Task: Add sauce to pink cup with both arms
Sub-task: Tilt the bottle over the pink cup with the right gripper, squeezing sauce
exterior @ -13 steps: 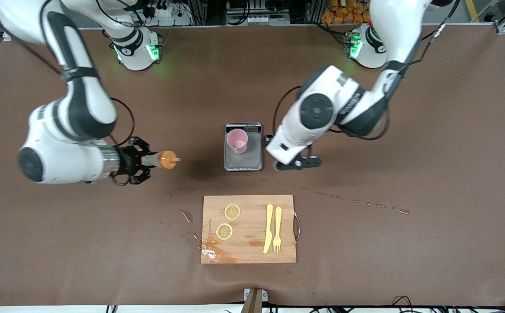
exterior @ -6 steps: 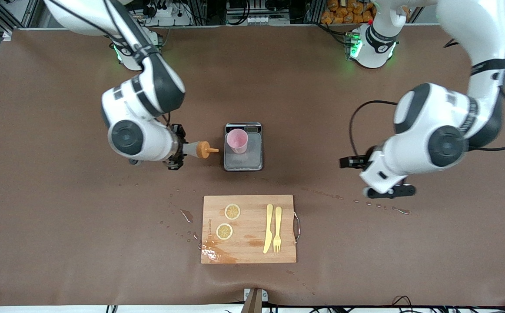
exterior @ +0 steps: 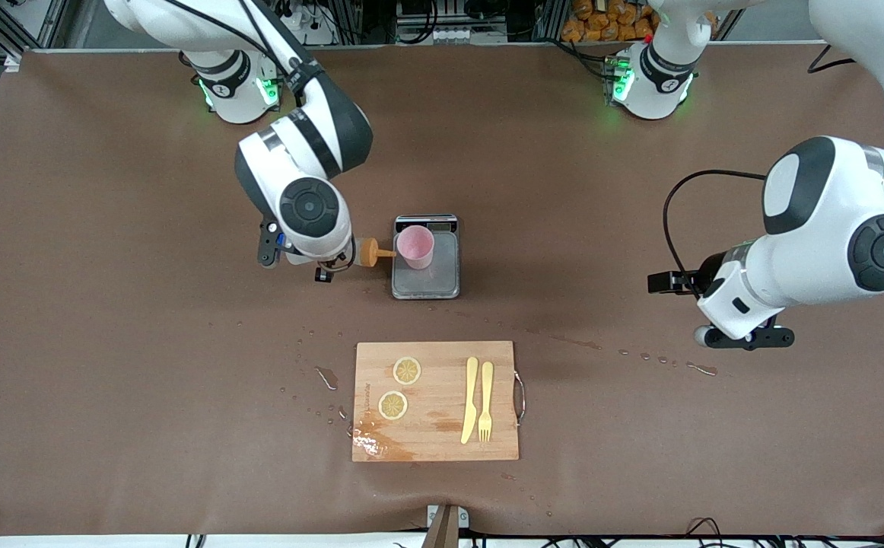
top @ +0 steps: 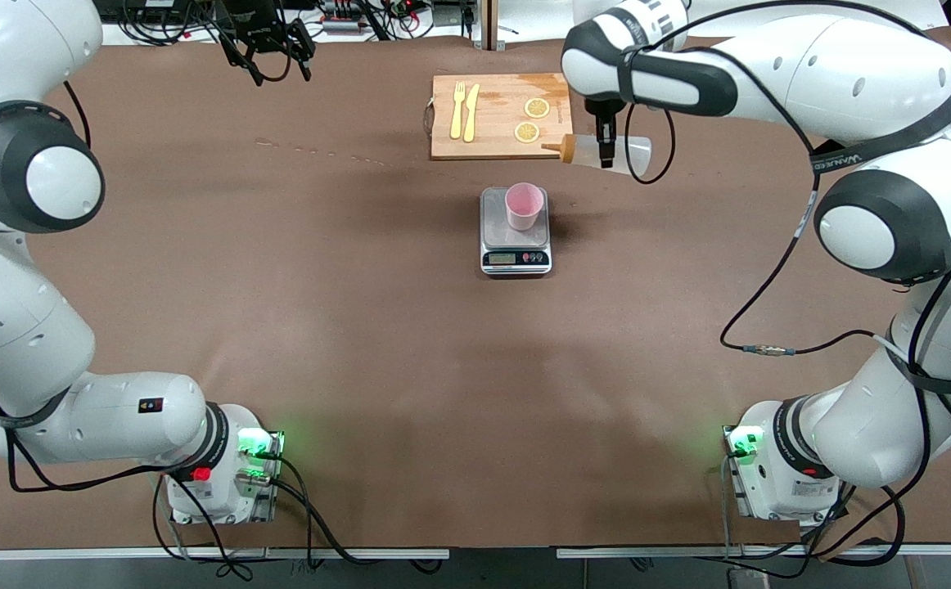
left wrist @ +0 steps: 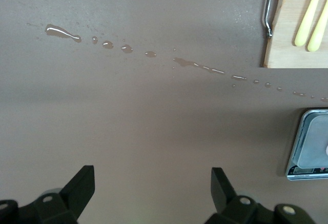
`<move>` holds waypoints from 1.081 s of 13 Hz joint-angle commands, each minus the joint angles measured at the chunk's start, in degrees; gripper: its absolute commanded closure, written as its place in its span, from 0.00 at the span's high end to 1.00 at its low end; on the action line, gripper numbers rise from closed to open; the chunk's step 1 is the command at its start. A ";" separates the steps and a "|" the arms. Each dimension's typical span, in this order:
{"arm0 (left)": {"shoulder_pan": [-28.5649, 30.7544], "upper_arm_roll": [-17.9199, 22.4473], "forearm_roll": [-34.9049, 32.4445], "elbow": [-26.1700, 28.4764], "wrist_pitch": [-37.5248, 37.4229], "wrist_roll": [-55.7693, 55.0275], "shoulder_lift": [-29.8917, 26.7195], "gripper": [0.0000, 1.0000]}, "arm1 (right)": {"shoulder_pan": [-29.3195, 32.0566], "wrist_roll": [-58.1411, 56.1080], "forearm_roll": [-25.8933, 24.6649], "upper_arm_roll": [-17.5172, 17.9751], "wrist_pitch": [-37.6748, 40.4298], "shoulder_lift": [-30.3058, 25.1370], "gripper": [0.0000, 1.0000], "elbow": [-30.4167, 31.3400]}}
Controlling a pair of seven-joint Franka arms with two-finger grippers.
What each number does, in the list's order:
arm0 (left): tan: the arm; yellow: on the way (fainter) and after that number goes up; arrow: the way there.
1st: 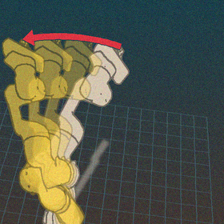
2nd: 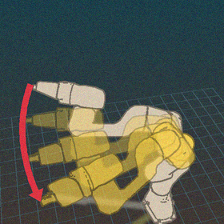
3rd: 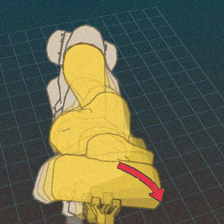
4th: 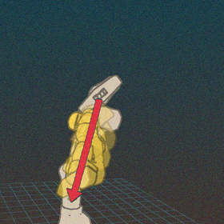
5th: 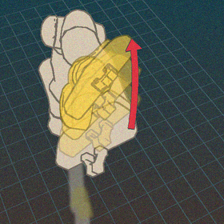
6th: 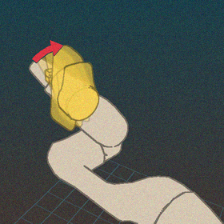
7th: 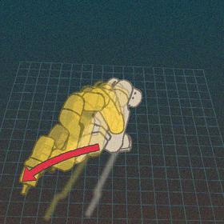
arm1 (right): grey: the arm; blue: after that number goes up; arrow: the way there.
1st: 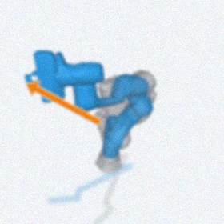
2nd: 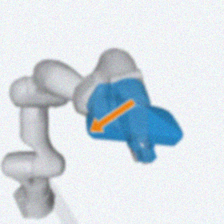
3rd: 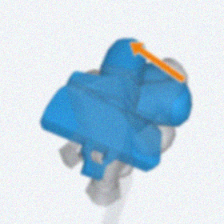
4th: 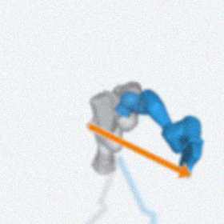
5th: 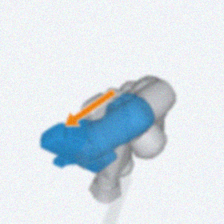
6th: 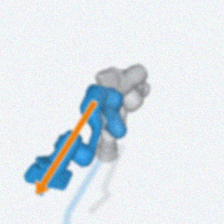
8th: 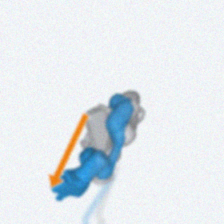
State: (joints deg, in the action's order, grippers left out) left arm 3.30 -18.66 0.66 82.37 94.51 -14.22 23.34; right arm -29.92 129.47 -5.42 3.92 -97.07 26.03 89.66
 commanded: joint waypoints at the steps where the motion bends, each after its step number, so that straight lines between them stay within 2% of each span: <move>1: 0.31 -0.50 -1.27 6.72 0.93 0.78 -7.58 1.00 | -3.64 2.80 -7.74 -0.58 4.68 0.85 0.16 -1.93; 3: 0.31 -0.77 -1.27 12.26 4.09 0.95 -14.68 1.00 | -5.40 4.03 -10.13 -0.58 9.42 4.45 0.16 -6.49; 5: 0.31 -0.77 -1.19 13.69 3.67 3.13 -19.45 1.00 | -7.33 5.00 -12.76 -0.58 11.38 6.39 0.14 -8.00; 7: 0.31 -0.68 -1.19 13.17 2.09 7.34 -20.78 1.00 | -9.35 5.96 -13.91 -0.67 12.60 7.53 0.14 -8.44; 9: 1.09 -0.33 -1.10 13.08 1.03 12.09 -22.27 1.00 | -10.33 6.58 -15.06 -0.67 14.71 9.64 0.11 -11.77; 11: 1.89 -0.15 -1.10 12.90 -0.81 14.57 -23.16 1.00 | -10.50 6.94 -14.97 -0.67 15.16 10.18 0.02 -12.84; 12: 1.11 1.24 -1.10 12.73 -1.95 14.57 -23.68 1.00 | -10.59 6.94 -15.06 -0.58 15.16 10.18 0.00 -12.93; 14: -6.25 8.51 -1.10 10.97 -4.23 13.79 -23.60 1.00 | -11.55 6.94 -15.41 -0.58 15.25 10.79 0.00 -12.84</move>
State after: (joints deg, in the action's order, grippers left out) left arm 2.37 -15.29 0.66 93.79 92.61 -0.70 1.19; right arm -39.81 135.68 -19.14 3.84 -83.94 35.48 79.17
